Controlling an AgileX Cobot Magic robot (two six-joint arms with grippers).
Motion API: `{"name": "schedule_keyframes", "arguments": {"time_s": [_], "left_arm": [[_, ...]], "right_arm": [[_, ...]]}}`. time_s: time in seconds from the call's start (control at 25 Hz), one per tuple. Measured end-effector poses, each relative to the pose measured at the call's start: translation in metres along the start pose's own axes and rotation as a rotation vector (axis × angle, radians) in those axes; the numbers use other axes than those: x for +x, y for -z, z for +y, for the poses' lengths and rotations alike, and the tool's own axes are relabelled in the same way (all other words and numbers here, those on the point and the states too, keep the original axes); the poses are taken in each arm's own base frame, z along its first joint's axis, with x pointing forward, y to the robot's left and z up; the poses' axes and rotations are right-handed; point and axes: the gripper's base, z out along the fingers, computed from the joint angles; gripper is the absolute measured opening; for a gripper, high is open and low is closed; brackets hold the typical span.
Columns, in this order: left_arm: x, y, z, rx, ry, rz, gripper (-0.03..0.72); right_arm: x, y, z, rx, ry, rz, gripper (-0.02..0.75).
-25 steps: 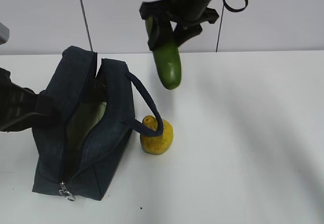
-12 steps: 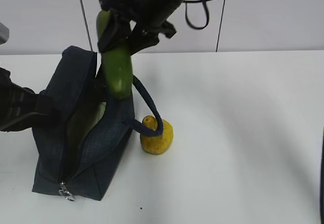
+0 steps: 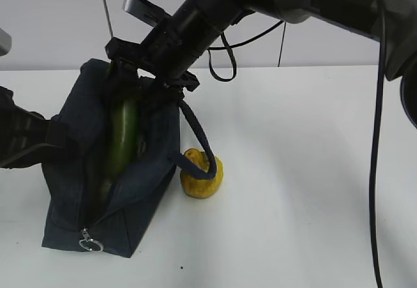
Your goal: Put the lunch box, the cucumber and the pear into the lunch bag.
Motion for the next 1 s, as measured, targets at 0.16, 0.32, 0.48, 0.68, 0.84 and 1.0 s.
{"name": "schedule_keyframes", "arguments": {"time_s": [0.16, 0.32, 0.48, 0.68, 0.84, 1.0], "left_arm": [[0.0, 0.0, 0.0, 0.0, 0.001, 0.0, -0.019], [0.0, 0.0, 0.0, 0.001, 0.002, 0.001, -0.019], [0.0, 0.0, 0.0, 0.001, 0.002, 0.001, -0.019], [0.0, 0.0, 0.0, 0.001, 0.002, 0.001, -0.019], [0.0, 0.0, 0.0, 0.001, 0.002, 0.001, -0.019], [0.0, 0.0, 0.0, 0.001, 0.002, 0.001, -0.019]], "right_arm": [[-0.003, 0.006, -0.001, -0.002, 0.006, -0.017, 0.573], [-0.008, 0.028, 0.007, 0.075, 0.077, -0.061, 0.573], [-0.011, 0.069, 0.022, 0.295, 0.213, -0.123, 0.565], [-0.007, 0.119, 0.035, 0.575, 0.319, -0.173, 0.505], [0.0, 0.147, 0.047, 0.668, 0.352, -0.211, 0.435], [0.017, 0.161, 0.058, 0.676, 0.35, -0.203, 0.405]]}}
